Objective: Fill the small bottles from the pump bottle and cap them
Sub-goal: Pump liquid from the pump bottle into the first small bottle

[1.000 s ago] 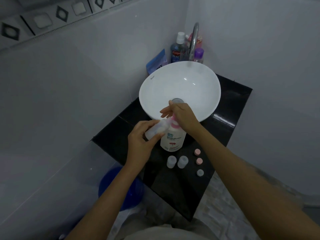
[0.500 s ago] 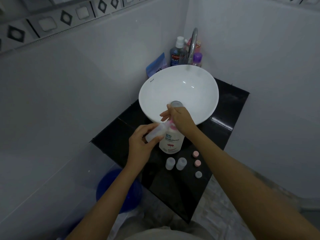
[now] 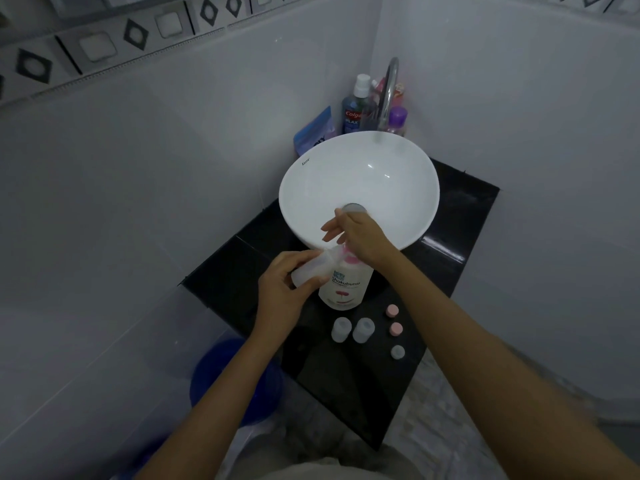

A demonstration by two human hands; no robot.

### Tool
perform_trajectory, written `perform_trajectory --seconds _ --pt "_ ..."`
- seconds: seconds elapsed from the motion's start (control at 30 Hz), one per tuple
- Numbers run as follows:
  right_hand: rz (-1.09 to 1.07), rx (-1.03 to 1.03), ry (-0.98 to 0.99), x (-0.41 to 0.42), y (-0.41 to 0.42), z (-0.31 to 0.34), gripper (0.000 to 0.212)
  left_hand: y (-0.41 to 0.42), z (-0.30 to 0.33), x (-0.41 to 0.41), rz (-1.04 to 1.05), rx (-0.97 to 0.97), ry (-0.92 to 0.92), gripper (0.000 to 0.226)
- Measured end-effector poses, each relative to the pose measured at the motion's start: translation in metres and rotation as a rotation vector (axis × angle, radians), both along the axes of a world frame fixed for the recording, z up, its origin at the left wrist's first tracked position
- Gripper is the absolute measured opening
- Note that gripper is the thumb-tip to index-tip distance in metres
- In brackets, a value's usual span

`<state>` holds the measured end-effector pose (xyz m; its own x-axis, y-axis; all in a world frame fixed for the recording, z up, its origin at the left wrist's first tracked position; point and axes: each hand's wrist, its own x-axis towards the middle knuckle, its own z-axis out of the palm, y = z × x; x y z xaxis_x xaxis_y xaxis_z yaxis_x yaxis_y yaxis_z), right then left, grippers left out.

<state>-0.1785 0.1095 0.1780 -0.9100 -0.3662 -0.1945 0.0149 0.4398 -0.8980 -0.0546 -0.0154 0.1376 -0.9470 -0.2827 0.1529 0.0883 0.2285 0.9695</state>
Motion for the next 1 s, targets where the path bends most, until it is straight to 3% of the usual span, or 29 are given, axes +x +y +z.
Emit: perform_trajectory --seconds 0.4,0.67,0.87,1.0 --pt "-0.013 -0.084 -0.018 0.0 -0.001 0.014 0.047 0.001 0.002 0.001 -0.045 0.108 0.016 0.035" --pt "-0.071 -0.012 -0.06 0.002 -0.002 -0.002 0.042 0.002 -0.004 0.0 -0.038 0.114 -0.041 0.035" --pt "0.008 -0.114 0.02 0.001 0.001 0.014 0.045 0.0 0.003 0.0 -0.071 0.131 -0.006 0.036" --pt "-0.023 -0.069 0.053 0.001 0.0 0.008 0.045 0.0 0.003 -0.001 -0.076 0.149 -0.022 0.036"
